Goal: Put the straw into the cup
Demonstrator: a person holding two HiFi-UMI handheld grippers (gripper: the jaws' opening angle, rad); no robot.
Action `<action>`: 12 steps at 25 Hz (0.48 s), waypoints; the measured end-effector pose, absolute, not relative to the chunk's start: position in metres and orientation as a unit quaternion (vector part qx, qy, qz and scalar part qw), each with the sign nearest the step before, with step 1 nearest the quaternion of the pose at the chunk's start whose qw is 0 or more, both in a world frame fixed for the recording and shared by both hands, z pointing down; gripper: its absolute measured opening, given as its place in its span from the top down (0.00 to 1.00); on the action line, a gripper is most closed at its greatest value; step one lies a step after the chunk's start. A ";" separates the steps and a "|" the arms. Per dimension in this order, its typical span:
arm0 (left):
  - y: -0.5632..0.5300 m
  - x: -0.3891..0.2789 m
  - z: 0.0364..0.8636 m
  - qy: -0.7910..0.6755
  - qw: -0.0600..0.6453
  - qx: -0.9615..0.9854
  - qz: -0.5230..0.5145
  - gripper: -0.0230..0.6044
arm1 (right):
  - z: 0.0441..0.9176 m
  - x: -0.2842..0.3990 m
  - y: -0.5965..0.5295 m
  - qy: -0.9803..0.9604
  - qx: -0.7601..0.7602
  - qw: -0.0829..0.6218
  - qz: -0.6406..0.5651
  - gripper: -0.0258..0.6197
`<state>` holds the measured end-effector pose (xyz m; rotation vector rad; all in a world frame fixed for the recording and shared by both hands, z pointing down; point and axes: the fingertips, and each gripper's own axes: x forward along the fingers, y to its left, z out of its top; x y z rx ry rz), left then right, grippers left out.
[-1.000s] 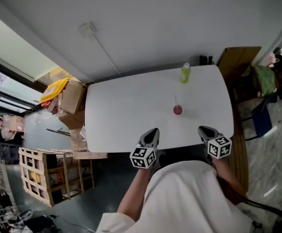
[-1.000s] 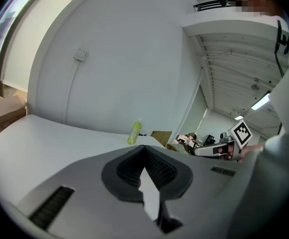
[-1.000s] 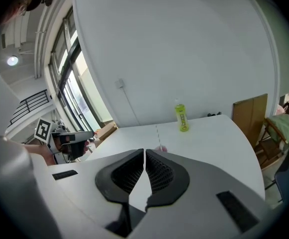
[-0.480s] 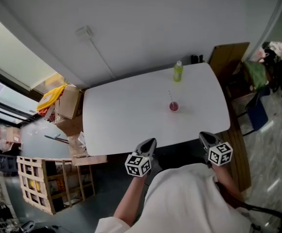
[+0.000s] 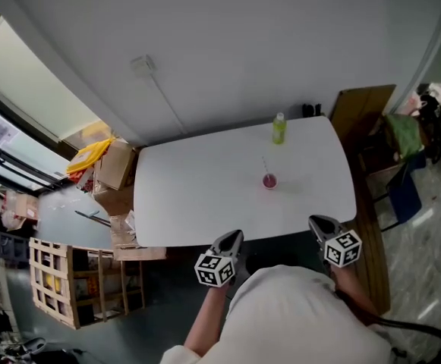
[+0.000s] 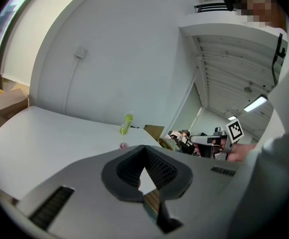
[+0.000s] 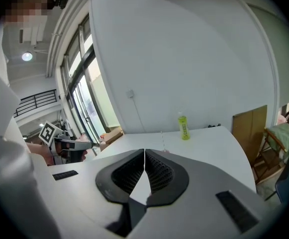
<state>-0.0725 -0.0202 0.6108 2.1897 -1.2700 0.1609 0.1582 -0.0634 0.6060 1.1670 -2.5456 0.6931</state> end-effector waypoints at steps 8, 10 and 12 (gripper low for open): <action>-0.012 -0.069 0.616 -0.496 0.308 0.810 0.056 0.96 | 0.606 0.163 -0.067 -0.880 0.392 0.118 0.240 0.91; -0.011 -0.067 0.616 -0.495 0.307 0.811 0.058 0.96 | 0.608 0.165 -0.066 -0.879 0.393 0.114 0.245 0.91; -0.011 -0.064 0.614 -0.495 0.306 0.811 0.058 0.96 | 0.609 0.167 -0.065 -0.878 0.394 0.113 0.248 0.91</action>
